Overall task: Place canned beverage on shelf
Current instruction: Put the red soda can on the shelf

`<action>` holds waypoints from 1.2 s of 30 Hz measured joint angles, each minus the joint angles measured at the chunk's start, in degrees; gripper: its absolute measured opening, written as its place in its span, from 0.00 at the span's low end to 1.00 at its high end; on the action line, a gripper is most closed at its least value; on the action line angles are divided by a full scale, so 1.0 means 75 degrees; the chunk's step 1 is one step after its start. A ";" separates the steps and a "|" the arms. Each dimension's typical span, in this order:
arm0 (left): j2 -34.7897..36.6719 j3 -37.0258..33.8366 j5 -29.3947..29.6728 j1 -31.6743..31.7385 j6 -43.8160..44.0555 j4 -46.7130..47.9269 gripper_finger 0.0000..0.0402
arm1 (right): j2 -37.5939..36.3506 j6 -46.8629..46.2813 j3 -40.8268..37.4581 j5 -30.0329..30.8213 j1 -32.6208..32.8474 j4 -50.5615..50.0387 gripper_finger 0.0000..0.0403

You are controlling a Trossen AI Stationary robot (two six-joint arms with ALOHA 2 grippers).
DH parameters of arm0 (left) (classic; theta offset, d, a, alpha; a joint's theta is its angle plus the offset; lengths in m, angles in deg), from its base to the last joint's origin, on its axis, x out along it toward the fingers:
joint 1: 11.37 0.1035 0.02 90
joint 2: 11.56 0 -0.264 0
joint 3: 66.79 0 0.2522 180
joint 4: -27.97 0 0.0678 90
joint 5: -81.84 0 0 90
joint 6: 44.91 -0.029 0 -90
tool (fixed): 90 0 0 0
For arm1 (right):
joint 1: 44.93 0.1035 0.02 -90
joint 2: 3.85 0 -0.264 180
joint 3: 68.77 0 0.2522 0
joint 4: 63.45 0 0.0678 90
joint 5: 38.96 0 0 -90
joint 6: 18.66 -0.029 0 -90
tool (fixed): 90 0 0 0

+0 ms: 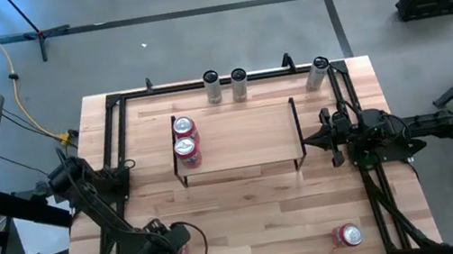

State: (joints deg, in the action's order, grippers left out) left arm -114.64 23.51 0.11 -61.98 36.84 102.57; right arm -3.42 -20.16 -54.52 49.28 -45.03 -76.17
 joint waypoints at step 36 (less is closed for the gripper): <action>0.0037 0.0029 -0.0204 0.0229 -0.1199 0.0123 0.71 | -0.0009 0.0000 0.0000 0.0001 -0.0001 0.0000 0.00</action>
State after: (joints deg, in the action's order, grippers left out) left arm -114.37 23.73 -1.42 -60.26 27.84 103.49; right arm -3.49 -20.16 -54.52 49.29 -45.04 -76.17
